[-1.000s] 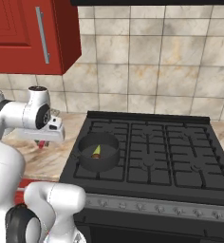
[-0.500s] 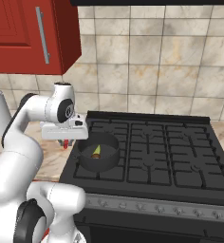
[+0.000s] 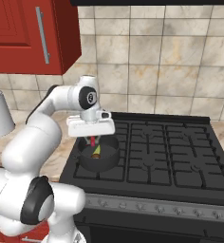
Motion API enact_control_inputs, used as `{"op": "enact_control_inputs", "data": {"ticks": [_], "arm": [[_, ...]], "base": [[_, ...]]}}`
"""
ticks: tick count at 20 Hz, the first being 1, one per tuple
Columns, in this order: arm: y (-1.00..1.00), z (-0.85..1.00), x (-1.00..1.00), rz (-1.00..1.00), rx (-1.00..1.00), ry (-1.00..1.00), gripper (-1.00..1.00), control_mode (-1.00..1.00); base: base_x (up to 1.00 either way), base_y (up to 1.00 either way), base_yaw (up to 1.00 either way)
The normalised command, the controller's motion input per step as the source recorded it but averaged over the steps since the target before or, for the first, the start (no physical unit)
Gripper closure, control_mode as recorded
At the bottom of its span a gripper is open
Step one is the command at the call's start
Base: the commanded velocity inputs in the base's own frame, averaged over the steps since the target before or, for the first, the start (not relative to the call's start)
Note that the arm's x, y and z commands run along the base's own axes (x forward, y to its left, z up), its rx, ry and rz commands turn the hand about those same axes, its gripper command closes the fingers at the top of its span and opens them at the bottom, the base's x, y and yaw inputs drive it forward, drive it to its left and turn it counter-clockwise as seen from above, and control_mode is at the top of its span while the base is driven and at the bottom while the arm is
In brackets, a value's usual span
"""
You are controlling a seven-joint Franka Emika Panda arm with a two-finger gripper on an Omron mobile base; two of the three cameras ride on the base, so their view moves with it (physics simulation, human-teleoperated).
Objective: Put the lemon wedge and mushroom in the pot. Retrieve the spatula and lightly stir the vegetables in the pot.
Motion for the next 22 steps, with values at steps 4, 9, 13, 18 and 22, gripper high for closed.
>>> {"op": "enact_control_inputs", "data": {"ticks": [4,9,13,18,22], "arm": [[-0.63,0.0,0.04,0.07,-0.04,0.25,1.0,-1.0],[-0.48,0.03,0.0,0.34,0.0,0.25,1.0,-1.0],[-0.01,0.0,0.0,0.32,0.0,0.08,1.0,-1.0],[0.0,-0.02,0.0,0.11,0.0,0.0,1.0,-1.0],[-0.29,-0.11,0.0,0.05,0.0,0.0,1.0,-1.0]], "base": [[0.0,0.0,0.0],[0.0,0.0,0.0],[0.0,0.0,0.0],[0.0,0.0,0.0],[0.0,0.0,0.0]]}}
